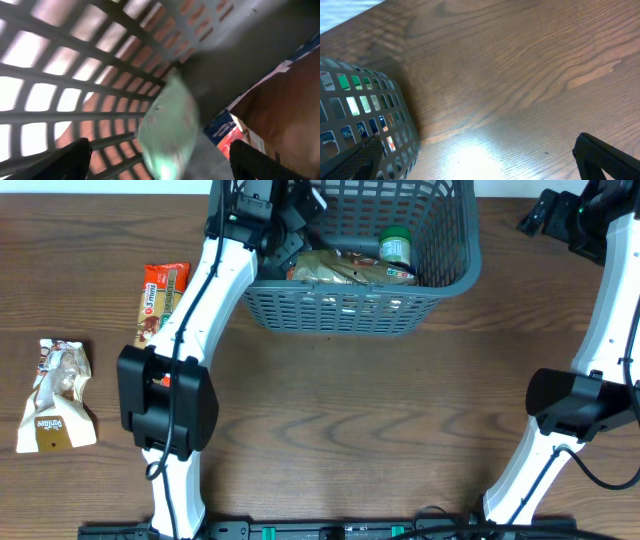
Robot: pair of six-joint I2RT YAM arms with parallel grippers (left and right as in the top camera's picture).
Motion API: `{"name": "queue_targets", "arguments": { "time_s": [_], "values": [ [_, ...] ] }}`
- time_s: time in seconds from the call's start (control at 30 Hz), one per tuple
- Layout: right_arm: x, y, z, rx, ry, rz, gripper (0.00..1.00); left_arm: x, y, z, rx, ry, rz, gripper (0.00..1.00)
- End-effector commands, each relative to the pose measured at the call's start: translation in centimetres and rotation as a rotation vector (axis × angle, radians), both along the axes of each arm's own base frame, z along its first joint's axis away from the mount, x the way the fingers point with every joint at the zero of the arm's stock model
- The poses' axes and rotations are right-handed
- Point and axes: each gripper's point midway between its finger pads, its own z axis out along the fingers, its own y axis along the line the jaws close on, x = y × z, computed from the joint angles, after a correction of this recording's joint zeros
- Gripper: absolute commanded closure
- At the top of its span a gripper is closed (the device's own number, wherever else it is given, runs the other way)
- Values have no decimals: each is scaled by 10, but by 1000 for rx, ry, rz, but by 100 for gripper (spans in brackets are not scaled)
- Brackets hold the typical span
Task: Pack container
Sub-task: 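Release the pouch into the basket and withdraw the left gripper, then lower the left gripper onto the spaghetti package and grasp it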
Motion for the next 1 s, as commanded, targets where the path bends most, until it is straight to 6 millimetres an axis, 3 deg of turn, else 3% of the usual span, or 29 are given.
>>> {"name": "queue_targets", "arguments": {
  "time_s": [0.0, 0.1, 0.13, 0.3, 0.4, 0.5, 0.57, 0.63, 0.7, 0.87, 0.97],
  "values": [
    [0, 3, -2, -1, 8, 20, 1, -7, 3, 89, -18, -179, 6, 12],
    [0, 3, -2, -1, 8, 20, 1, -16, 11, 140, -37, -286, 31, 8],
    [0, 3, -2, -1, 8, 20, 1, -21, 20, 163, -37, -334, 58, 7],
    [0, 3, -2, -7, 10, 34, 1, -56, 61, 240, -111, -475, 196, 7],
    [0, 3, -2, -9, 8, 38, 1, -76, 92, 271, -194, -522, 296, 2],
    [0, 3, -1, -11, 7, 41, 1, -93, 136, 280, -276, -510, 447, 1],
    [0, 3, -1, -10, 6, 40, 1, -102, 172, 268, -363, -452, 612, 2],
    [0, 3, -1, -11, 7, 41, 1, -113, 208, 242, -436, -356, 801, 2],
    [0, 3, -1, -9, 6, 41, 1, -124, 232, 211, -457, -240, 939, 2],
    [2, 9, -1, 8, 0, 55, 1, -143, 252, 118, -421, 147, 1062, 1],
    [4, 11, 0, 7, -6, 61, 1, -144, 259, 73, -355, 303, 1100, 2]
  ]
}}
